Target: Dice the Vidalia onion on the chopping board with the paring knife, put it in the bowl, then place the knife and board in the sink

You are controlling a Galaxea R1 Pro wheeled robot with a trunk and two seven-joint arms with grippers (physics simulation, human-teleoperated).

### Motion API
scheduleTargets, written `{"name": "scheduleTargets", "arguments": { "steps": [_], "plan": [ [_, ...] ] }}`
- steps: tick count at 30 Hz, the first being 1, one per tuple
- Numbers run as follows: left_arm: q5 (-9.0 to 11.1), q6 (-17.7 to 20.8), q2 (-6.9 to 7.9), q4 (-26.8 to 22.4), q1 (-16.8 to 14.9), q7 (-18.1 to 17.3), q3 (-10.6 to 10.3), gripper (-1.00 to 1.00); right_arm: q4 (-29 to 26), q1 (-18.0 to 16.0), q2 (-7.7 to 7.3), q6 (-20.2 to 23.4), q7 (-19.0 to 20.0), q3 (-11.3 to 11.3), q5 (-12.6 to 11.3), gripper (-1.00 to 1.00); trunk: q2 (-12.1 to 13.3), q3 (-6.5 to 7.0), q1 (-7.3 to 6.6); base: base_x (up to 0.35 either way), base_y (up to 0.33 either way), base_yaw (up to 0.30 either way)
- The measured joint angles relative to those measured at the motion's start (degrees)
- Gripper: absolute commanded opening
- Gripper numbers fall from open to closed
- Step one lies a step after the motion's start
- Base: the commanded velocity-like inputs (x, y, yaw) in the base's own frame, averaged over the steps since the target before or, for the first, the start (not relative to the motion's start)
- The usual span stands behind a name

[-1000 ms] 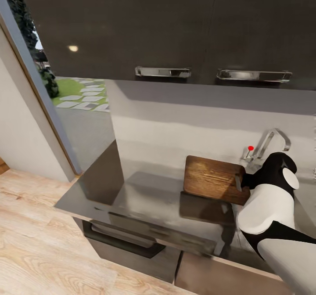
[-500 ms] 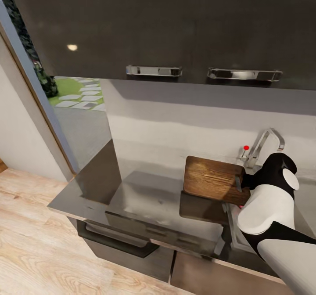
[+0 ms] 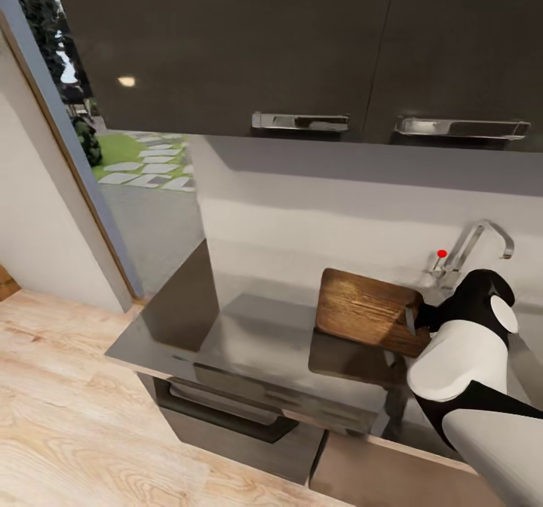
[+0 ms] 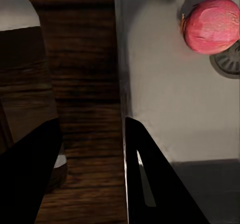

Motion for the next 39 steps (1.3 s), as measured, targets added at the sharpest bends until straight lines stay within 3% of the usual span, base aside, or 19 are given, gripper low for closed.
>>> {"name": "scheduleTargets", "arguments": {
  "steps": [7,39],
  "plan": [
    [0.0,0.0,0.0,0.0,0.0,0.0,0.0,1.0,0.1,0.0,0.01,0.0,-0.2,-1.1,0.0,-1.0,0.0,-0.32,0.0,0.0,0.064,0.0],
    [0.0,0.0,0.0,0.0,0.0,0.0,0.0,1.0,0.4,0.0,0.01,0.0,-0.2,-1.5,0.0,-1.0,0.0,-0.89,0.0,0.0,0.002,0.0]
  ]
}}
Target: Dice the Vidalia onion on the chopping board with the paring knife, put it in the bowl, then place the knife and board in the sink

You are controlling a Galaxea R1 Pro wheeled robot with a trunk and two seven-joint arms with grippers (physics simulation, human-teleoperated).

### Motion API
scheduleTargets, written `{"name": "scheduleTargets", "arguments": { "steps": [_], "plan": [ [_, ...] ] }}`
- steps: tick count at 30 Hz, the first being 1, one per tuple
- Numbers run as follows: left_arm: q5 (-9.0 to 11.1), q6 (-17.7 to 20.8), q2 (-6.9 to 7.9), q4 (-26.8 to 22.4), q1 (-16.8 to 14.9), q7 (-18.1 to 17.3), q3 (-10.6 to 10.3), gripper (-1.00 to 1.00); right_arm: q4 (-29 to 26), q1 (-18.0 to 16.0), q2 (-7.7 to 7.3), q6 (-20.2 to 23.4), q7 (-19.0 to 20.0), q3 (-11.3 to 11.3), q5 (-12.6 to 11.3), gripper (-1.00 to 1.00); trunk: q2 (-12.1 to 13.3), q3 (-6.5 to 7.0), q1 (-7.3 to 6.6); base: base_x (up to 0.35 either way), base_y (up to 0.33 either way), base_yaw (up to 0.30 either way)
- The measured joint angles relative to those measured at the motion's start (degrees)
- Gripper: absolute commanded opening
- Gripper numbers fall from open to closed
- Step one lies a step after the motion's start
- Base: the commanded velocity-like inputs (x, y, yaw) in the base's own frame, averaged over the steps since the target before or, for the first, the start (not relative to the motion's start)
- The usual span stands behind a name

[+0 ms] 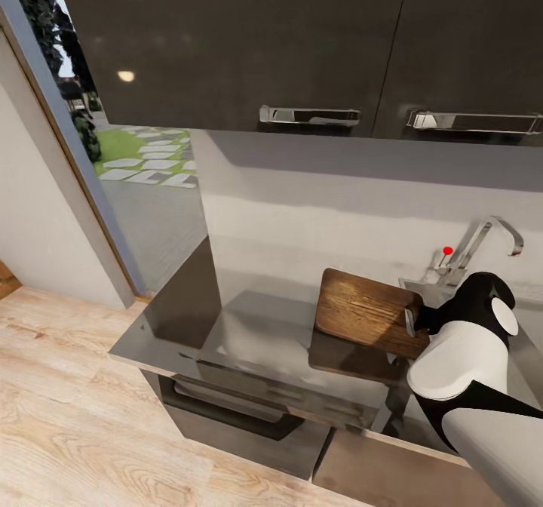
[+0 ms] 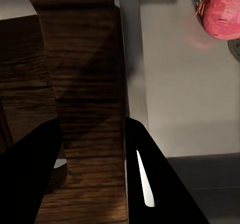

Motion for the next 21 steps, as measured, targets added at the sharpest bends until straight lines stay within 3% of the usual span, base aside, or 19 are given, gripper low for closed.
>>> {"name": "scheduleTargets", "arguments": {
  "steps": [21],
  "plan": [
    [0.0,-0.1,0.0,0.0,0.0,0.0,0.0,1.0,0.3,0.1,0.0,0.0,-2.3,0.0,0.1,-1.0,0.0,0.0,0.0,0.0,0.029,0.0]
  ]
}}
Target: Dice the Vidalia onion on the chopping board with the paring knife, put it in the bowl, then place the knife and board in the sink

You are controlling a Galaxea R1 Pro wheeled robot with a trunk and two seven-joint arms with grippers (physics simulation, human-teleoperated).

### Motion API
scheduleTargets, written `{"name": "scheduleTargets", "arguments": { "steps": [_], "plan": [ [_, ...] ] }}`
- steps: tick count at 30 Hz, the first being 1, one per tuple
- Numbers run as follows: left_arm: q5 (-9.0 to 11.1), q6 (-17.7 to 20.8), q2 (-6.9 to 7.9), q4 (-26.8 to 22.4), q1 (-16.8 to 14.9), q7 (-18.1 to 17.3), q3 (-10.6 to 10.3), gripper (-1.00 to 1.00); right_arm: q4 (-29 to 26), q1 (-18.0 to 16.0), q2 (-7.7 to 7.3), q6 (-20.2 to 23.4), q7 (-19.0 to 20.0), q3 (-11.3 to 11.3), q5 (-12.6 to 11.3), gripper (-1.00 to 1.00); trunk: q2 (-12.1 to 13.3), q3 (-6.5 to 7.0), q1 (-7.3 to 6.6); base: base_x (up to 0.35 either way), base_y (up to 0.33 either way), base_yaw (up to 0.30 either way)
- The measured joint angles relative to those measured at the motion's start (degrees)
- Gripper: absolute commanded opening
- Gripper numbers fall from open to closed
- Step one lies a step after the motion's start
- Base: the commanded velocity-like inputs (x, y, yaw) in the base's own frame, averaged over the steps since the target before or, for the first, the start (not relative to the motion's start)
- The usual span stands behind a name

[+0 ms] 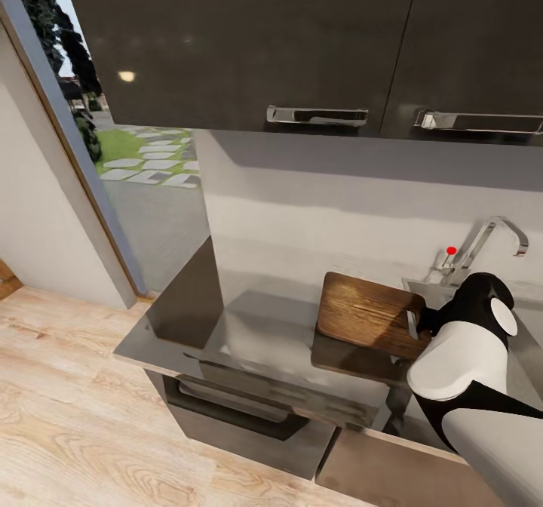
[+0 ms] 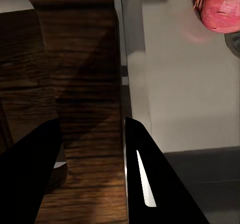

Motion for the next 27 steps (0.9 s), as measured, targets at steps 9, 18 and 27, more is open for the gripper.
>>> {"name": "scheduleTargets", "arguments": {
  "steps": [9,18,27],
  "plan": [
    [0.0,0.0,0.0,0.0,0.0,0.0,0.0,1.0,0.1,0.0,0.57,0.0,0.0,0.0,-0.1,-1.0,0.0,0.0,0.0,0.0,0.001,0.0],
    [0.0,0.0,0.0,0.0,0.0,0.0,0.0,1.0,3.1,0.0,1.3,0.0,-0.1,-0.1,0.0,-1.0,0.0,0.0,0.0,0.039,0.084,0.0],
    [0.0,0.0,0.0,0.0,0.0,0.0,0.0,1.0,3.3,0.0,1.31,0.0,-0.1,0.0,0.0,-1.0,0.0,0.0,0.0,0.005,0.006,0.0]
  ]
}}
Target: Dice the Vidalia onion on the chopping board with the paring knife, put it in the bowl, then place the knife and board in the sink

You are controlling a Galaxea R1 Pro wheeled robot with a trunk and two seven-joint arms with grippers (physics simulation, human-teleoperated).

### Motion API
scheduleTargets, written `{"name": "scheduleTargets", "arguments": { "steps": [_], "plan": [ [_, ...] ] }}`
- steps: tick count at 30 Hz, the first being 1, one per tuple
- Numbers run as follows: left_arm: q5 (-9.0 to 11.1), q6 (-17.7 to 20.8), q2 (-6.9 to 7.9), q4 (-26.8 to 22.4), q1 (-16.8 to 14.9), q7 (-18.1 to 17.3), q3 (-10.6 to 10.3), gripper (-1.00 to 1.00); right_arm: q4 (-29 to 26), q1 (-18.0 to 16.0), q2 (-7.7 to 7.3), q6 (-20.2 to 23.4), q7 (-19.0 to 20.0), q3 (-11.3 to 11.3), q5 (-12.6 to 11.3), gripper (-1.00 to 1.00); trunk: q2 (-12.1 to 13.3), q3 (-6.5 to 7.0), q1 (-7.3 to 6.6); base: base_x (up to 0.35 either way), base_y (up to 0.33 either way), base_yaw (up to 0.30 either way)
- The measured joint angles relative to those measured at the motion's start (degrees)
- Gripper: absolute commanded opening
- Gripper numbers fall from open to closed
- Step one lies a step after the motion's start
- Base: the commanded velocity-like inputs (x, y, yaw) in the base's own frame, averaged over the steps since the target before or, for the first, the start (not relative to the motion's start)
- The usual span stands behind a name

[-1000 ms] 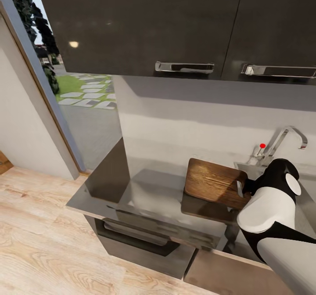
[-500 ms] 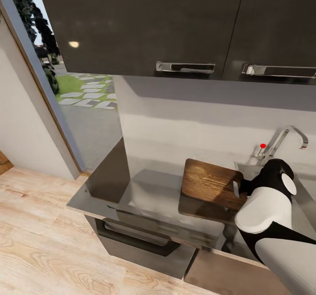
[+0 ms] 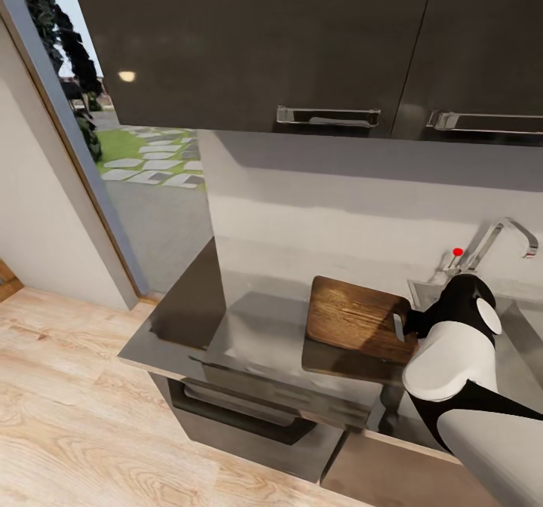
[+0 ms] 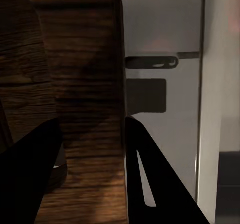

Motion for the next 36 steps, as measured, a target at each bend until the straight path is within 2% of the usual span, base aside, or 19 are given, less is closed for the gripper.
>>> {"name": "scheduleTargets", "arguments": {
  "steps": [36],
  "plan": [
    [0.0,0.0,0.0,0.0,0.0,0.0,-0.1,1.0,0.0,0.0,0.1,0.0,-0.5,0.0,0.1,-1.0,0.0,0.0,0.0,0.036,0.026,0.0]
  ]
}}
